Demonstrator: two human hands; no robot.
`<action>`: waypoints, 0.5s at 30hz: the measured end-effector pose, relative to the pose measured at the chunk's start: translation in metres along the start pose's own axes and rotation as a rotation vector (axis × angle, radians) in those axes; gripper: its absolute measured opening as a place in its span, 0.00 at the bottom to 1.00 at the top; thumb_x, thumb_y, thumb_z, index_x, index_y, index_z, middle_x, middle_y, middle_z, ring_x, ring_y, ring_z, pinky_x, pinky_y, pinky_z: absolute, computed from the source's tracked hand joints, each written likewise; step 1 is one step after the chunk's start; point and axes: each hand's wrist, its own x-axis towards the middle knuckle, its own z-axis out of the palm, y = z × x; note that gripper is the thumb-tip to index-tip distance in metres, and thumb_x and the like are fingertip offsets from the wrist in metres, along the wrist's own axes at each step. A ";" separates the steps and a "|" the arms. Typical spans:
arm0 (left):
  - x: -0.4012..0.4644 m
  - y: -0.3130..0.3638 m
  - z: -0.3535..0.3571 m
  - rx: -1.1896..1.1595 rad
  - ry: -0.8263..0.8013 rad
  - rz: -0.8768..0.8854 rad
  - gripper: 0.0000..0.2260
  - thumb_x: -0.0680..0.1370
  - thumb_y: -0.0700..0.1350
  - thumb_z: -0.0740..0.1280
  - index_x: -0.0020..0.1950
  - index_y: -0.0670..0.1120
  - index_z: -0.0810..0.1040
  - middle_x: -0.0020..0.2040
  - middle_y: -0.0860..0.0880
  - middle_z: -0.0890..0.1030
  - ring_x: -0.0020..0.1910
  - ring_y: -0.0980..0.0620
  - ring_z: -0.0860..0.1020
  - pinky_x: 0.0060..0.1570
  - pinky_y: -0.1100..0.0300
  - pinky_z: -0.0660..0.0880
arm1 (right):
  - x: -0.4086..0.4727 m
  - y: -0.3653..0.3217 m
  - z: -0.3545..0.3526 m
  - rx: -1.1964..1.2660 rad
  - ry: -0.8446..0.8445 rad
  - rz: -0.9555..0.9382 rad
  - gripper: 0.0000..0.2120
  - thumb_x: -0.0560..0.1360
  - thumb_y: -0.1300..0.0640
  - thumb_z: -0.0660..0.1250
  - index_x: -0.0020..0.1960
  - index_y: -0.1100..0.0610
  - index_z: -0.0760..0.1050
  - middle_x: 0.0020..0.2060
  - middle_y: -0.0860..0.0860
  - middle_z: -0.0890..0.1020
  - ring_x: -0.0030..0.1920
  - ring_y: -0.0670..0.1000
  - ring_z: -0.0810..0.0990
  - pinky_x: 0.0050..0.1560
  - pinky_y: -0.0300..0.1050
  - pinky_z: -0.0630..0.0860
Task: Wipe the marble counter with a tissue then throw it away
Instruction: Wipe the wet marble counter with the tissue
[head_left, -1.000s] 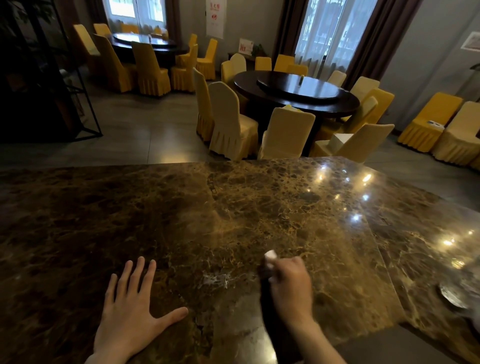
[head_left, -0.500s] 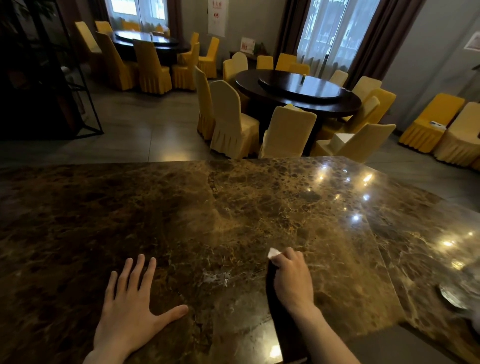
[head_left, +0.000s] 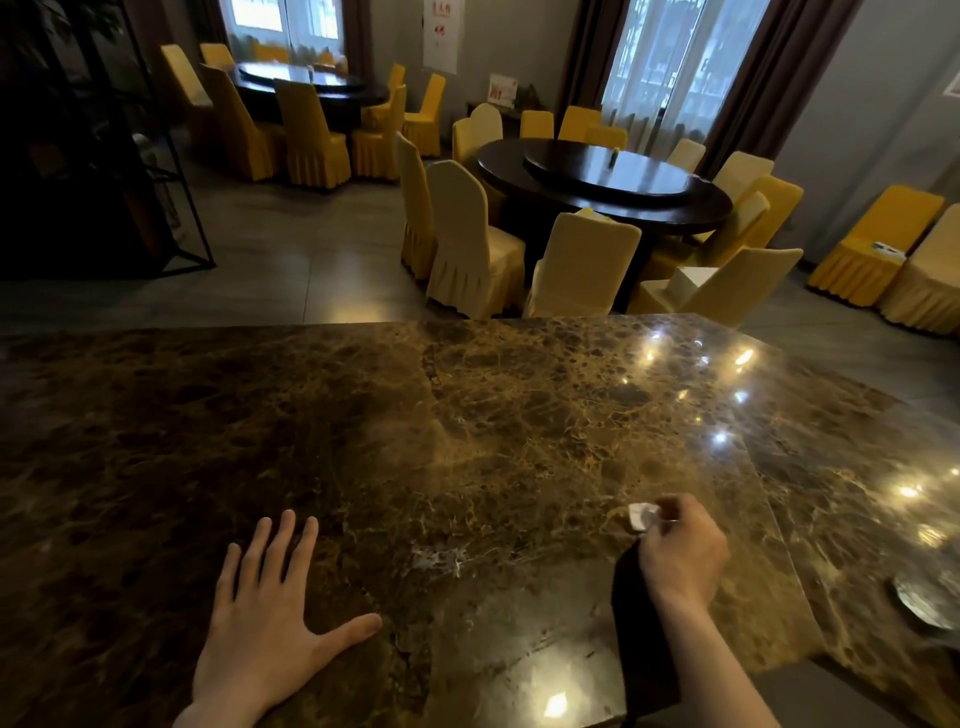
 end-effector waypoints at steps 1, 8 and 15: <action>0.000 -0.001 0.000 0.002 0.003 0.001 0.62 0.57 0.91 0.42 0.79 0.56 0.29 0.81 0.53 0.30 0.79 0.51 0.28 0.81 0.43 0.33 | 0.005 0.006 -0.001 -0.007 0.006 0.046 0.03 0.74 0.65 0.73 0.47 0.60 0.81 0.43 0.60 0.85 0.46 0.62 0.82 0.47 0.54 0.77; 0.001 -0.002 0.003 -0.001 0.021 0.001 0.61 0.57 0.91 0.43 0.79 0.56 0.30 0.81 0.53 0.30 0.79 0.51 0.28 0.81 0.43 0.33 | -0.026 -0.013 0.017 -0.010 -0.179 -0.120 0.05 0.75 0.63 0.74 0.46 0.55 0.84 0.41 0.53 0.82 0.40 0.52 0.76 0.42 0.44 0.69; 0.002 -0.004 0.006 -0.010 0.026 -0.003 0.61 0.57 0.91 0.44 0.79 0.57 0.31 0.81 0.54 0.31 0.79 0.52 0.28 0.81 0.44 0.33 | -0.083 -0.047 0.031 0.168 -0.414 -0.445 0.12 0.74 0.66 0.71 0.47 0.49 0.84 0.43 0.42 0.81 0.45 0.40 0.78 0.45 0.35 0.76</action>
